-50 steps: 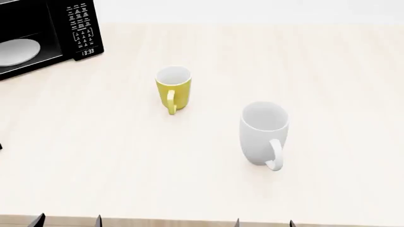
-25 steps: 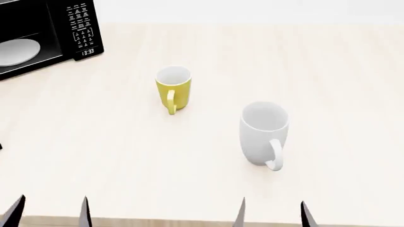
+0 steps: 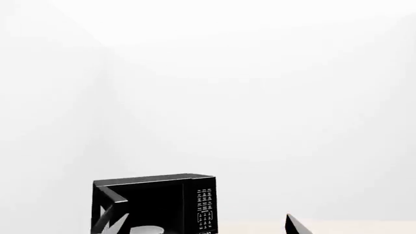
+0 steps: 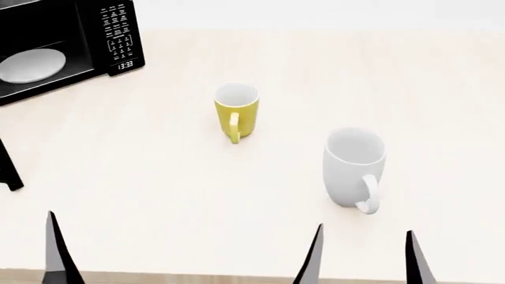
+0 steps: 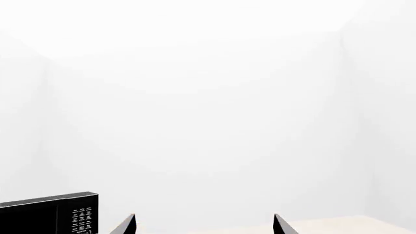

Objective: Close the microwave.

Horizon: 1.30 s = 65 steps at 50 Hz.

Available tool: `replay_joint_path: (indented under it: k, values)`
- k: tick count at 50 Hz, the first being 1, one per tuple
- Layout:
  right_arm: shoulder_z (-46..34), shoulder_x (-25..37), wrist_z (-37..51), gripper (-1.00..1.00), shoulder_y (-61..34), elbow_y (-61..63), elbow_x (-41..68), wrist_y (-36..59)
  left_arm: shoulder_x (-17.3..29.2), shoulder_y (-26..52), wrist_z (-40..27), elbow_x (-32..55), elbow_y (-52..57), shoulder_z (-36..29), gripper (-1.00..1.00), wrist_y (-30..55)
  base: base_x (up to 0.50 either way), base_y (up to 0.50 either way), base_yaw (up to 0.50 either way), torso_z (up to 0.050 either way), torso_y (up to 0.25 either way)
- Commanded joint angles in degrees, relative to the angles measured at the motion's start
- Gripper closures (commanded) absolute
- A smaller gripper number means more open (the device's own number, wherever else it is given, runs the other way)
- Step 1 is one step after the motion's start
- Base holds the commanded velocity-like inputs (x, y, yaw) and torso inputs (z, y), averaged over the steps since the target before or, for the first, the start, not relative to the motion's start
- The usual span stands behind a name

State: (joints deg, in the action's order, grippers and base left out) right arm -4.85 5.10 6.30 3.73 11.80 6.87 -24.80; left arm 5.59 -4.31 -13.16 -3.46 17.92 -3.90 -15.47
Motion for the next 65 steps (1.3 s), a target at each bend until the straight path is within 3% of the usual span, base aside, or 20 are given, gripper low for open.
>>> replay_joint_path:
  k: [1, 56, 65]
  values:
    - [-1.1, 0.6, 1.1, -1.0, 0.5, 0.5, -1.2, -2.2, 0.9, -0.2, -1.5, -0.1, 0.4, -0.7, -1.0, -1.0, 0.0, 0.5, 0.0, 0.0, 0.0]
    - [-4.9, 3.9, 4.1, -1.0, 0.3, -0.2, -1.3, -3.3, 3.9, -0.1, -5.2, 0.8, 0.6, -3.3, -1.0, -1.2, 0.0, 0.5, 0.0, 0.0, 0.0]
    - [-7.1, 4.3, 4.5, -1.0, 1.0, 1.5, -8.3, -2.0, 4.2, -0.1, -5.2, 0.9, -0.9, -4.4, -1.0, -1.7, 0.22, 0.02, 0.0, 0.0, 0.0]
